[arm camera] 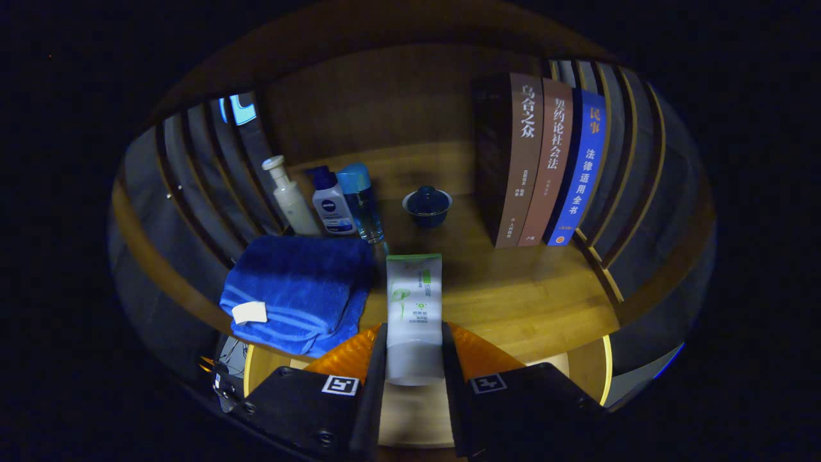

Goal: Pull open the drawer, take out the items inside it, and place them on the countertop above the cabinet.

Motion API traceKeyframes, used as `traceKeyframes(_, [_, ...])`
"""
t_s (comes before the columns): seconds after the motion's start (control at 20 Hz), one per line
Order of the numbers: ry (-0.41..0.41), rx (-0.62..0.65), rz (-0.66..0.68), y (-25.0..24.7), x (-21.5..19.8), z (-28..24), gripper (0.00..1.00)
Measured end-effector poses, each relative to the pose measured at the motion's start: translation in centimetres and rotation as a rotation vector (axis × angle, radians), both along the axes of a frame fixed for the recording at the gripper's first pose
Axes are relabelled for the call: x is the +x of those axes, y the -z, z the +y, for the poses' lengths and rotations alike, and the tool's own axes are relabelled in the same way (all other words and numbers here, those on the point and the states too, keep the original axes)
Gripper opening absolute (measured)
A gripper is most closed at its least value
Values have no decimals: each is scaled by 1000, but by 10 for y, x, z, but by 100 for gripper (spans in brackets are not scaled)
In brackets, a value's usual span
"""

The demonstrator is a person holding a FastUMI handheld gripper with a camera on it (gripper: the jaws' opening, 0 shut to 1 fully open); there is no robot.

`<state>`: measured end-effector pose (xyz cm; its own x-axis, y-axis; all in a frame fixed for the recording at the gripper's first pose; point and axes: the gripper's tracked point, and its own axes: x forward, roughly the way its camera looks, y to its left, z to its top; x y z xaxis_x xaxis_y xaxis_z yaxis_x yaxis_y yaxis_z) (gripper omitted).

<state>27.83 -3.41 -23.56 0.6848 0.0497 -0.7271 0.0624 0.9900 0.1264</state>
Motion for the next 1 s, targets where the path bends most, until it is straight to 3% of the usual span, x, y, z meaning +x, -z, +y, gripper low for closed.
traceKeyframes(0.5, [12,-16,28,39,35,-3,48])
traceKeyframes(0.8, [8,-14,-2,27,32,-1,99])
traceKeyframes(1.0, [13,-21,-17,18,14,-2,99])
